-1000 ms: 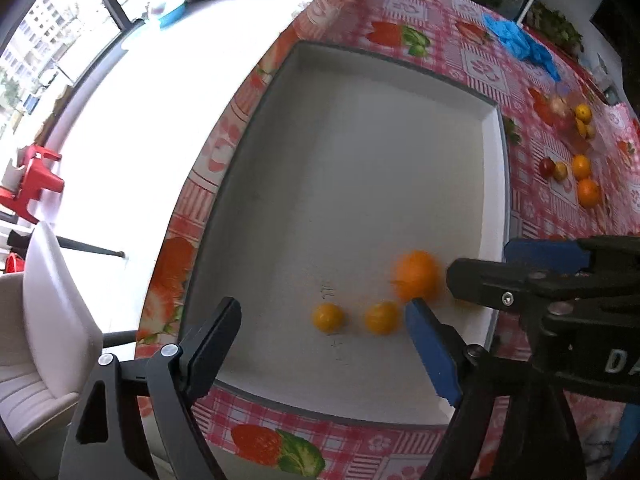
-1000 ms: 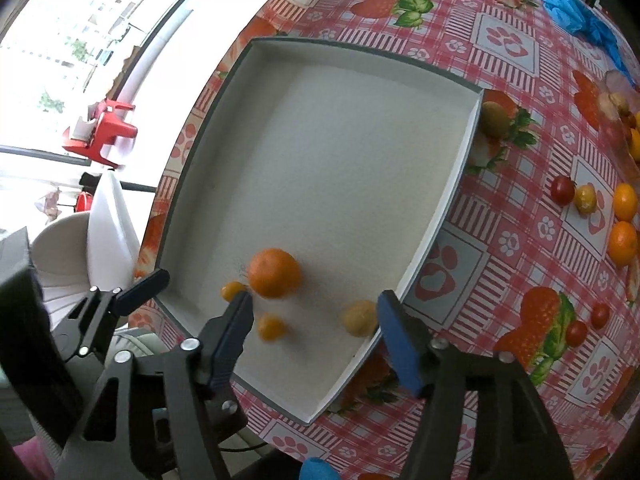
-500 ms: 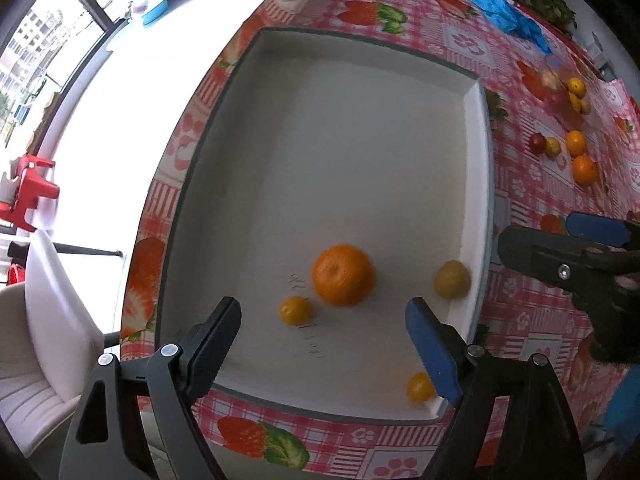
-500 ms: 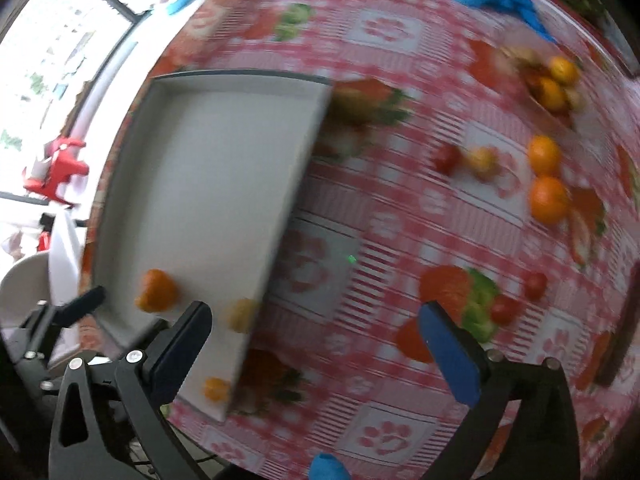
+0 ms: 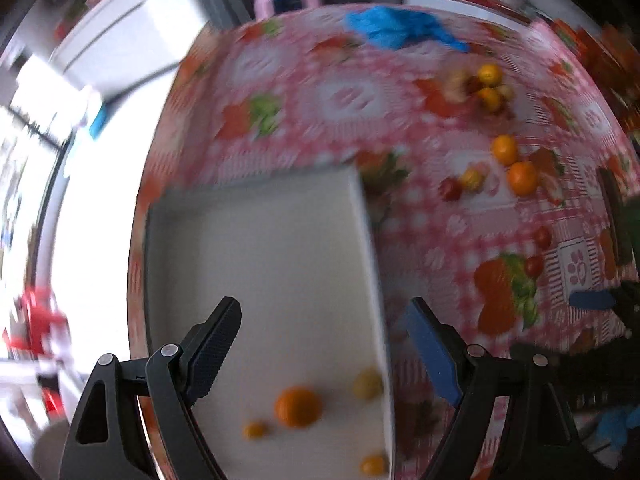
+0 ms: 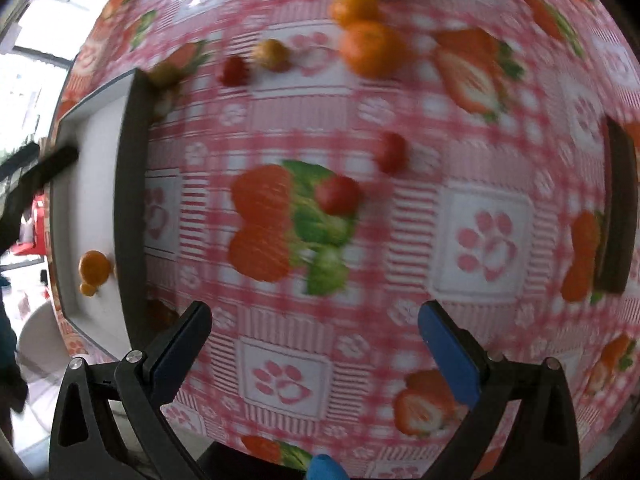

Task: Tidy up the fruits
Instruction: 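Grasp a yellow-green round fruit from the tablecloth with the left tool, then carry the held fruit toward the white tray with the left tool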

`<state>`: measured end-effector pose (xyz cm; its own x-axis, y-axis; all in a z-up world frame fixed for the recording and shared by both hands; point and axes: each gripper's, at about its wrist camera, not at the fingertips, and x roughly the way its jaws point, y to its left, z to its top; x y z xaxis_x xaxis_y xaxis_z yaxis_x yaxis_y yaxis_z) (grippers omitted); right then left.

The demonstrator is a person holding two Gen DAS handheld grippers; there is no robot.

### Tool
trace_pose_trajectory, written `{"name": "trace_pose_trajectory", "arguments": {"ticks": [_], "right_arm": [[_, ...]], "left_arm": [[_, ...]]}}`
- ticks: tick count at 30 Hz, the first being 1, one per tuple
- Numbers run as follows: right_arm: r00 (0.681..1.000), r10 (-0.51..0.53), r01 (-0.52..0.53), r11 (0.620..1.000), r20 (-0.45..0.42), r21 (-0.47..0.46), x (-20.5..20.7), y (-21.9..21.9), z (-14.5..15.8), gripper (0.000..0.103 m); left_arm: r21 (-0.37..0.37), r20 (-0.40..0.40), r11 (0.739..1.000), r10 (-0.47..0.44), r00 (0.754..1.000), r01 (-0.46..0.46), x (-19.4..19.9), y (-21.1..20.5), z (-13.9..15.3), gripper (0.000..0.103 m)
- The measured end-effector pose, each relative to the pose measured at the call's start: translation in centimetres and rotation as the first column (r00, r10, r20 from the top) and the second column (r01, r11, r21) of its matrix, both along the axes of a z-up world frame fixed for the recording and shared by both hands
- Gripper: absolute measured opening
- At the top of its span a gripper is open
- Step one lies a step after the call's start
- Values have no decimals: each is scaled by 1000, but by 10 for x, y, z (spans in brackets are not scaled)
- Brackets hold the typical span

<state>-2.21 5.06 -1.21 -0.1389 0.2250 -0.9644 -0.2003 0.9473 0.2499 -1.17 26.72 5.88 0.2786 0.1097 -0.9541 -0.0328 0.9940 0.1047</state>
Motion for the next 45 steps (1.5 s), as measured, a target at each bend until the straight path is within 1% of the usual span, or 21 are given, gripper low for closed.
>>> {"name": "trace_pose_trajectory", "arguments": {"ticks": [3, 6, 8, 11, 15, 17, 18, 20, 21, 22, 23, 24, 25, 26, 28, 31, 33, 38, 40, 42, 45], "right_arm": [[999, -38, 38, 999, -5, 23, -3, -23, 3, 103], [998, -68, 69, 997, -12, 41, -6, -45, 4, 103], [995, -95, 96, 994, -22, 55, -10, -65, 2, 103], [991, -129, 132, 989, -38, 72, -16, -79, 2, 103], [987, -155, 159, 984, -52, 84, -21, -105, 1, 103], [985, -164, 169, 982, -55, 89, -20, -109, 3, 103], [984, -168, 173, 981, -57, 94, -19, -110, 3, 103], [984, -170, 175, 979, -56, 102, -19, -112, 5, 103], [984, -170, 175, 979, -54, 104, -18, -113, 5, 103], [984, -170, 175, 979, -54, 106, -18, -115, 7, 102], [984, -172, 177, 978, -54, 107, -17, -117, 8, 100], [983, -174, 179, 978, -54, 110, -14, -119, 11, 99], [983, -176, 181, 977, -50, 111, -14, -120, 13, 97], [983, -178, 182, 977, -46, 113, -13, -119, 14, 96], [982, -184, 187, 976, -39, 111, -12, -120, 16, 95], [980, -194, 197, 975, -38, 99, -13, -125, 13, 95], [979, -200, 203, 975, -40, 87, -15, -128, 10, 95], [984, -177, 178, 983, -34, 36, -16, -126, 3, 95], [988, -156, 156, 988, -22, 3, -16, -122, 0, 96], [992, -123, 122, 992, -11, -37, -15, -118, -5, 97], [997, -81, 82, 992, 8, -91, -16, -115, -12, 98]], "left_arm": [[42, 38, 994, -101, 994, 99, 37, -19, 0, 85], [73, 29, 976, -207, 978, 204, 70, -31, -9, 85], [109, 0, 955, -278, 961, 276, 89, -36, -19, 85], [128, -53, 932, -335, 941, 339, 109, -39, -36, 85], [102, -138, 917, -370, 919, 385, 124, -38, -61, 85], [90, -177, 911, -383, 907, 402, 128, -37, -73, 84], [85, -191, 908, -389, 901, 410, 129, -38, -77, 77], [64, -230, 904, -399, 888, 423, 132, -39, -87, 66], [57, -221, 904, -403, 888, 424, 131, -39, -87, 65], [48, -228, 903, -407, 885, 427, 132, -39, -88, 61], [18, -233, 903, -413, 880, 429, 132, -39, -88, 49], [18, -236, 901, -417, 878, 433, 132, -40, -87, 37], [22, -242, 897, -424, 873, 442, 131, -42, -88, 30], [26, -247, 895, -425, 871, 445, 131, -44, -88, 29], [36, -241, 900, -414, 878, 435, 129, -45, -88, 29], [10, -199, 920, -382, 902, 392, 120, -54, -82, 29], [9, -178, 924, -375, 910, 382, 114, -65, -78, 29], [-32, -115, 949, -314, 942, 313, 78, -101, -68, 29], [-39, -112, 966, -260, 959, 257, 53, -111, -70, 29], [-45, -124, 978, -209, 970, 204, 34, -115, -73, 29], [-69, -153, 993, -101, 983, 91, 0, -115, -80, 29]]}}
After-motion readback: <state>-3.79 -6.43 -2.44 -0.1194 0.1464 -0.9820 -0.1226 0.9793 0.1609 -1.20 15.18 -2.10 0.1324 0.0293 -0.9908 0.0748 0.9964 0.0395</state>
